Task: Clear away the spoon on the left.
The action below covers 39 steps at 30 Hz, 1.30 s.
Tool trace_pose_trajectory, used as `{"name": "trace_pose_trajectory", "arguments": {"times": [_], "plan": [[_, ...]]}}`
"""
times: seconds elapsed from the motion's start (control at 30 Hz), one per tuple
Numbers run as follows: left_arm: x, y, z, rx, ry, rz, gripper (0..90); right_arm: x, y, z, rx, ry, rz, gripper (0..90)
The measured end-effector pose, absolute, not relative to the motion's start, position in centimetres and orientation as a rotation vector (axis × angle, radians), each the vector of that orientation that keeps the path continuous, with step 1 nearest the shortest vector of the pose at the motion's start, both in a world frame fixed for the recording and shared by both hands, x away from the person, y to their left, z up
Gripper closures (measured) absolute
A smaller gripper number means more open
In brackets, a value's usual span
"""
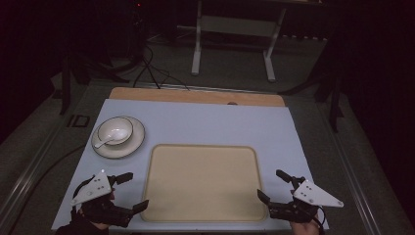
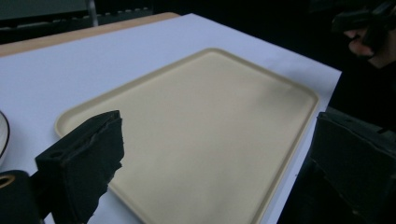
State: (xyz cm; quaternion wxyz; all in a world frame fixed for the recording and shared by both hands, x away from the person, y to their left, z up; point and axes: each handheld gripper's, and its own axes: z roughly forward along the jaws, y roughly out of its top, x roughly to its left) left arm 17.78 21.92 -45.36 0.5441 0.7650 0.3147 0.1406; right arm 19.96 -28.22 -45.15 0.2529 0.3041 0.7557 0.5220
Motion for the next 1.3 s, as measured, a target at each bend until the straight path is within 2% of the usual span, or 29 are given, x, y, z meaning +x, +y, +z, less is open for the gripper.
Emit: {"name": "trace_pose_trajectory", "arguments": {"times": [0.7,1.3], "plan": [[18.9,22.8,-41.4,1.799,0.738,0.408,3.7,20.0,-28.2,-45.2,0.84,2.054,1.414,13.0],[20.8,25.0,-38.9,1.774,0.822,0.453,4.5,20.0,-28.1,-45.2,0.838,2.063,1.415,13.0]]}}
